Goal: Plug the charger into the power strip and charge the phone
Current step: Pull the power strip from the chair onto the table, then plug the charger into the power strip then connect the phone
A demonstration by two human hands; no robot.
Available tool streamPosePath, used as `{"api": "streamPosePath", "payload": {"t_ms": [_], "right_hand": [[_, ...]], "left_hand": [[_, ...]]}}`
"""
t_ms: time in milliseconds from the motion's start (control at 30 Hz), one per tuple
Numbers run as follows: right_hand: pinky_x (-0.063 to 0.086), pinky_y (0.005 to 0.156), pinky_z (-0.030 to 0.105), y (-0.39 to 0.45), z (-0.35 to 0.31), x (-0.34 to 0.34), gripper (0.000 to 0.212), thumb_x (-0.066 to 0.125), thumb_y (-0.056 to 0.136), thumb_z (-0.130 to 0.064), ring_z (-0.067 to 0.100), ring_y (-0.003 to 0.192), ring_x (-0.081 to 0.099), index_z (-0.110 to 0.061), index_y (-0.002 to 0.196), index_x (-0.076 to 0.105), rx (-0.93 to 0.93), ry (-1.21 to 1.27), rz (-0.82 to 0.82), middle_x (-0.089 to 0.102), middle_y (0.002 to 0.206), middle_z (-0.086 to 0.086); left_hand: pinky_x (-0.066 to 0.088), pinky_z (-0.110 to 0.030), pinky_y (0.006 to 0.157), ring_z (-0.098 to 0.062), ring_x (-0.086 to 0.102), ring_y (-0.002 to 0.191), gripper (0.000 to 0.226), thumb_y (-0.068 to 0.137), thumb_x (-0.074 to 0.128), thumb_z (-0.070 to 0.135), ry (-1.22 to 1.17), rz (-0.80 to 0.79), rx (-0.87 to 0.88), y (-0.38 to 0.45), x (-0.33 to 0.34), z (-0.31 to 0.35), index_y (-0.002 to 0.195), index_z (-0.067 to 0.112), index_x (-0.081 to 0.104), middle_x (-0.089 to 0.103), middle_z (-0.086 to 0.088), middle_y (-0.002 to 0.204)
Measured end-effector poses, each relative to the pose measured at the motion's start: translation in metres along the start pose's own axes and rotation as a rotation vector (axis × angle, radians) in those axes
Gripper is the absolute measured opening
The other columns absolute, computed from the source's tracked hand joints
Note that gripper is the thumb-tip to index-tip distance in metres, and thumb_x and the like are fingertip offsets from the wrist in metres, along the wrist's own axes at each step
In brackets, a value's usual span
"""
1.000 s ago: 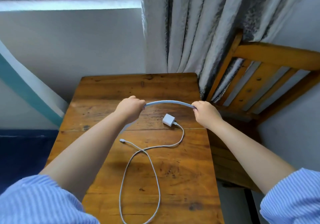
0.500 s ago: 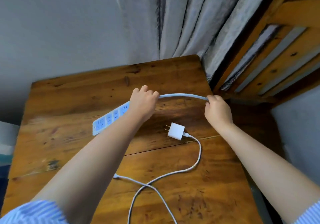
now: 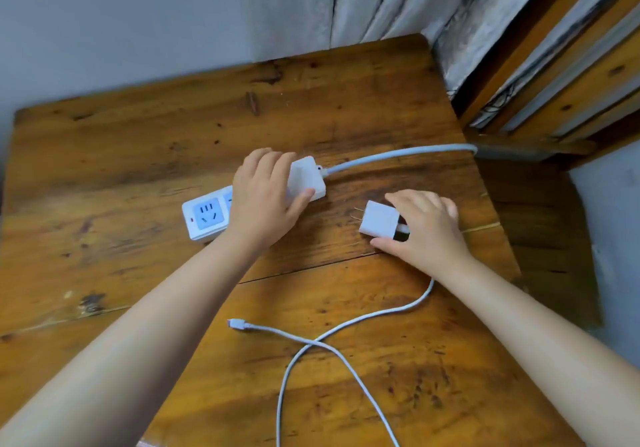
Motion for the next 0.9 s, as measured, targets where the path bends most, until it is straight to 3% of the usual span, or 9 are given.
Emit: {"api": "streamPosePath", "payload": {"t_ms": [200,300,400,567,767,900], "right_hand": [[0.045,0.091,0.038,0.001,-0.026,-0.006,0.058,0.076,0.070,-0.022,0.029,0.111,0.054,-0.008,0.122,0.052,-0.059,0.103,0.011,0.060,0.121,0.014],[0.049,0.089,0.039,0.011,-0.060,-0.020,0.056,0.077,0.069,-0.017,0.029,0.113,0.054,-0.008,0.119,0.052,-0.176,0.102,0.007,0.059,0.123,0.013],[0.051,0.085,0.043,0.025,-0.099,-0.031,0.040,0.074,0.072,-0.013,0.033,0.106,0.057,-0.005,0.109,0.059,-0.345,0.001,0.002,0.061,0.117,0.016],[0.047,0.077,0.038,0.046,-0.152,-0.028,0.021,0.059,0.084,-0.013,0.032,0.091,0.055,-0.006,0.103,0.060,-0.576,-0.281,-0.102,0.057,0.110,0.014],[0.046,0.080,0.037,0.059,-0.181,-0.024,0.026,0.053,0.087,-0.019,0.028,0.090,0.056,-0.013,0.112,0.058,-0.607,-0.528,-0.230,0.055,0.114,0.011],[0.040,0.067,0.031,0.065,-0.194,-0.026,0.026,0.057,0.086,-0.019,0.022,0.078,0.049,-0.016,0.111,0.057,-0.617,-0.662,-0.289,0.055,0.111,0.009]], "left_hand": [[0.026,-0.050,0.108,-0.040,0.035,0.129,0.076,0.075,0.031,0.052,-0.048,0.057,-0.311,-0.063,-0.007,-0.054,0.126,-0.002,0.043,0.050,-0.025,0.130],[0.024,-0.051,0.109,-0.041,0.031,0.131,0.069,0.080,0.034,0.046,-0.132,0.129,-0.452,-0.084,-0.007,-0.073,0.128,-0.004,0.041,0.046,-0.026,0.135],[0.018,-0.048,0.113,-0.038,0.022,0.137,0.062,0.086,0.036,0.036,-0.228,0.139,-0.584,-0.095,0.001,-0.084,0.134,-0.003,0.032,0.034,-0.024,0.144],[0.009,-0.044,0.116,-0.028,0.021,0.140,0.053,0.094,0.037,0.028,-0.210,0.076,-0.552,-0.091,0.015,-0.087,0.139,0.003,0.024,0.033,-0.015,0.148],[0.011,-0.045,0.115,-0.026,0.026,0.139,0.057,0.090,0.031,0.035,-0.226,0.069,-0.539,-0.093,0.014,-0.088,0.137,0.003,0.030,0.039,-0.014,0.145],[0.010,-0.043,0.116,-0.024,0.026,0.139,0.065,0.084,0.025,0.038,-0.220,0.065,-0.531,-0.093,0.014,-0.090,0.137,0.003,0.030,0.039,-0.013,0.145]]}}
Point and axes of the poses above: each hand's wrist, its own y-axis towards the middle knuckle, its own x-axis out of the palm, z = x × y, the point moved 3 cm from there along y, towards the middle knuckle
